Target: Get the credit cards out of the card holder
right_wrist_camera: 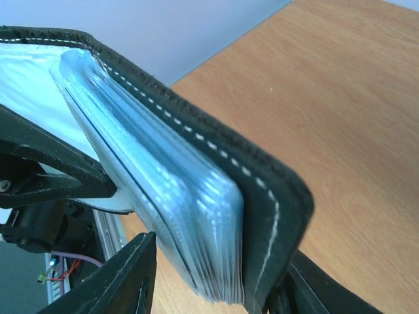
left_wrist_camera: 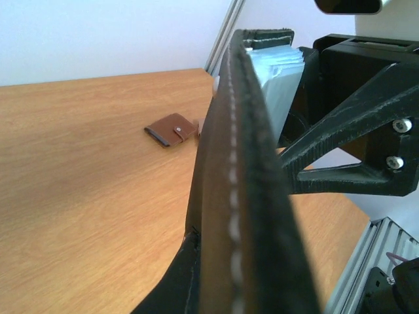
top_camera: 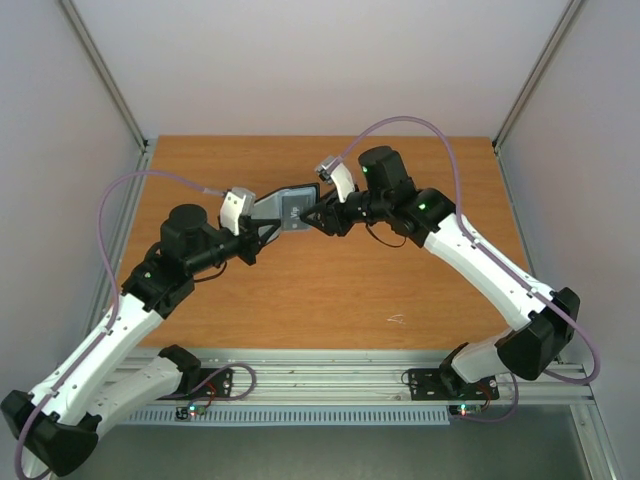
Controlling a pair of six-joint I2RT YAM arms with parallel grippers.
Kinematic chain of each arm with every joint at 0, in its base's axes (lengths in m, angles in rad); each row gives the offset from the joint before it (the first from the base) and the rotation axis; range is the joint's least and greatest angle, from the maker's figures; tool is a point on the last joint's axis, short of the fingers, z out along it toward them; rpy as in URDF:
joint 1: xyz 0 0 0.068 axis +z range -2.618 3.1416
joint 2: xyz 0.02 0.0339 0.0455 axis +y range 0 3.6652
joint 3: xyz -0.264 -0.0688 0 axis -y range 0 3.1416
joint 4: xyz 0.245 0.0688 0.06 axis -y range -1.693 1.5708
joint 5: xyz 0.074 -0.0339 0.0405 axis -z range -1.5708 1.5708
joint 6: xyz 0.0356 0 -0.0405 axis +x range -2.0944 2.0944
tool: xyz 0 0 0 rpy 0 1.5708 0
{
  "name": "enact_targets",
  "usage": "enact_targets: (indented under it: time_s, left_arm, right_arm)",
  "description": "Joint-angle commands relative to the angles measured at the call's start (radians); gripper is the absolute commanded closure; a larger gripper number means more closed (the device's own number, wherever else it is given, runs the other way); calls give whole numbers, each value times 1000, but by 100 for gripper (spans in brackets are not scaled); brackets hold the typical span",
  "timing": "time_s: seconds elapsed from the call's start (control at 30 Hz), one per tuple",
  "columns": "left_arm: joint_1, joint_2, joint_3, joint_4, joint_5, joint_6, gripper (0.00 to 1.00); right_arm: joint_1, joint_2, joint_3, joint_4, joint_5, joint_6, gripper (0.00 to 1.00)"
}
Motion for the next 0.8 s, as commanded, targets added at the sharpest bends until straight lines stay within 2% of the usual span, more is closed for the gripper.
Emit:
enact_targets:
  time_s: [0.0, 0.13, 0.33, 0.77]
  left_arm:
    - [-5, 1, -5, 125, 47, -18, 100]
    - [-5, -9, -8, 117, 30, -22, 100]
    - [-5, -9, -12, 135, 72, -17, 100]
    - [-5, -12, -15, 141, 81, -22, 100]
  right_arm:
    - [-5, -9, 40, 46, -80, 4, 55]
    - [-81, -86, -30, 153, -181, 67, 57]
    - [-95, -101, -39, 93, -246, 22, 55]
    - [-129, -121, -50, 7, -172, -5, 56]
